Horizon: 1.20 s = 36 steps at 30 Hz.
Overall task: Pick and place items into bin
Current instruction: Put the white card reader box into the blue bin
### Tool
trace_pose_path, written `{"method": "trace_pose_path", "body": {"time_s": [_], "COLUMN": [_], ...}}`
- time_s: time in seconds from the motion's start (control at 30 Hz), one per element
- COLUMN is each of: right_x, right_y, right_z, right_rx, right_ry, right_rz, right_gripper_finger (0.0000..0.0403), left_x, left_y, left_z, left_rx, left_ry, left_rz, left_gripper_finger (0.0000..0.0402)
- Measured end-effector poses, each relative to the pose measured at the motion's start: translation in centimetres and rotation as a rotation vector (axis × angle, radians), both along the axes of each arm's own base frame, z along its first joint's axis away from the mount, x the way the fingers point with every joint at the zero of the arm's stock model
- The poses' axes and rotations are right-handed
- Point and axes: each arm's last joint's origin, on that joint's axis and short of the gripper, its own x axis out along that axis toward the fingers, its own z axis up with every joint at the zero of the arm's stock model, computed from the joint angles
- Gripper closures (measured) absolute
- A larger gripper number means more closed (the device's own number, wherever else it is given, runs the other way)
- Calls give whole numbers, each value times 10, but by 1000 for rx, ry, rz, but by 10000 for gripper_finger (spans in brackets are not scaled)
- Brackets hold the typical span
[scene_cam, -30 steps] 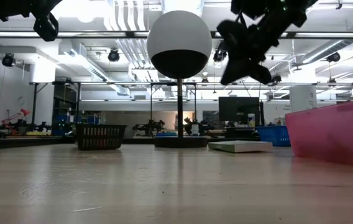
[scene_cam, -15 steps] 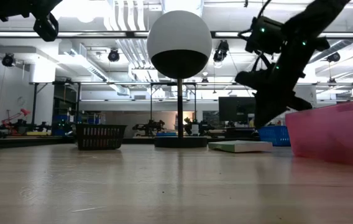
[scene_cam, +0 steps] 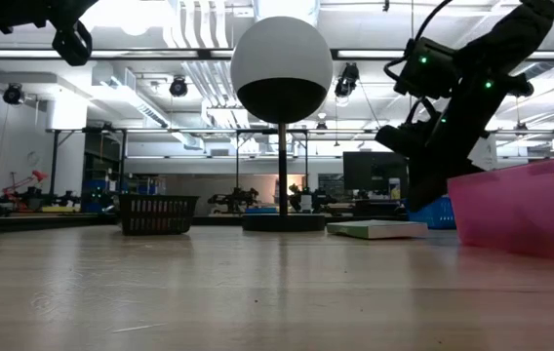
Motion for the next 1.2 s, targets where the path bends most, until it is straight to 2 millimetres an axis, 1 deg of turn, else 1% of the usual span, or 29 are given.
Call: {"method": "trace_pose_path", "body": {"time_s": [0.33,0.4,0.53,0.67,0.73,0.87,1.0,1.2], "right_x": [-3,-1,5,1,0,1,2,1], "right_y": [1,0,0,0,0,0,0,0], "right_z": [-6,-4,0,-3,-5,-4,-4,-5], "right_rx": [84,68,33,27,1,-37,-34,-25], "right_ry": [-78,-101,-130,-91,-76,-54,-56,-49], "right_rz": [-160,-135,1,-44,-26,48,97,114], "right_gripper_finger": [394,394,394,394,394,394,394,394], "left_x": [0,0,0,0,1,12,28,44], "left_y": [0,0,0,0,0,1,1,2], "left_z": [0,0,0,0,-1,-6,-14,-12], "left_rx": [-2,-2,-2,-5,-36,-109,-114,-113], "left_ry": [0,0,0,1,7,71,160,142], "left_rz": [-1,-1,-1,-2,-8,-25,-56,-58], "left_gripper_finger": [372,372,372,372,372,372,372,372]}}
